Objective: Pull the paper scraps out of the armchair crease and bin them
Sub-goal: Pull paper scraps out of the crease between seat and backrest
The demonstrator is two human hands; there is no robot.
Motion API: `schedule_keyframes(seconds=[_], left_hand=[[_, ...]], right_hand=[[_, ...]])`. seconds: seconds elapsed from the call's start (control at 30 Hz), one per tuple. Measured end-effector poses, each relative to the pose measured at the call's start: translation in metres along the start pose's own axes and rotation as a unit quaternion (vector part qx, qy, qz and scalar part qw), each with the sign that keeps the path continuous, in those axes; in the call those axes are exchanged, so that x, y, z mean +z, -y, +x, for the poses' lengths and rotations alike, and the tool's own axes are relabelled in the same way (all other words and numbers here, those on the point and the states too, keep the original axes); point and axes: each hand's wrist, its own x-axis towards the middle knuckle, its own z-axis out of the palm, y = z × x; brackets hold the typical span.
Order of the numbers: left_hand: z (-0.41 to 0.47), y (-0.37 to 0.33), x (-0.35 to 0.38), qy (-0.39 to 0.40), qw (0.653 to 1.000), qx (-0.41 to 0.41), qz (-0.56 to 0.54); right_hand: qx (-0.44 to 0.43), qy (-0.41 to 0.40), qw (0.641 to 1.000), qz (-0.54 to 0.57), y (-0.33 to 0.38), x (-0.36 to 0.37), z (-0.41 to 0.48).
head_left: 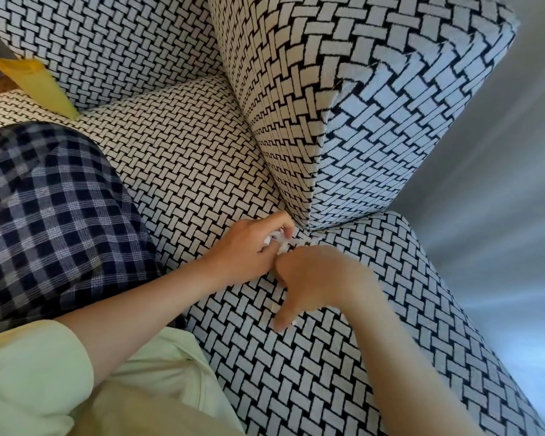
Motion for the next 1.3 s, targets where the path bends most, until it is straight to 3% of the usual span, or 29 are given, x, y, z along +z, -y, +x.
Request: schedule_keyframes(seconds=[0.1, 0.27, 0.33, 0.43, 0.57, 0.73, 0.83, 0.97, 1.1, 1.3], left_hand=[[0.002, 0.001, -0.005, 0.004, 0.998, 0.009, 0.057], [0.006, -0.001, -0.013, 0.037, 0.985, -0.057, 0.161], [0.008, -0.001, -0.014, 0.010, 0.988, -0.101, 0.119], [0.009, 0.002, -0.016, -0.038, 0.987, -0.151, 0.037], [0.010, -0.003, -0.026, -0.012, 0.981, -0.190, -0.039], [0.017, -0.007, -0.057, -0.091, 0.959, -0.232, -0.135], [0.013, 0.001, -0.077, -0.075, 0.969, -0.227, -0.070], [-0.001, 0.015, -0.079, 0.019, 0.973, -0.227, 0.046], [-0.011, 0.021, -0.065, 0.072, 0.972, -0.211, 0.073], [-0.011, 0.015, -0.065, 0.073, 0.980, -0.155, 0.098]], right_hand=[[0.017, -0.034, 0.997, -0.061, 0.016, 0.006, 0.006], [0.010, -0.076, 0.996, -0.039, 0.013, 0.008, 0.007], [-0.005, -0.062, 0.998, 0.019, -0.001, 0.002, 0.008], [0.042, -0.118, 0.988, 0.092, -0.027, -0.004, 0.010], [0.067, -0.126, 0.980, 0.139, -0.026, -0.002, 0.009], [0.091, -0.161, 0.982, 0.040, -0.016, -0.002, 0.012], [0.057, -0.223, 0.968, 0.095, -0.010, 0.000, 0.018], [0.077, -0.338, 0.921, 0.176, -0.001, 0.002, 0.038], [0.112, -0.299, 0.922, 0.220, 0.007, 0.006, 0.052], [0.145, -0.327, 0.905, 0.229, 0.013, 0.017, 0.051]])
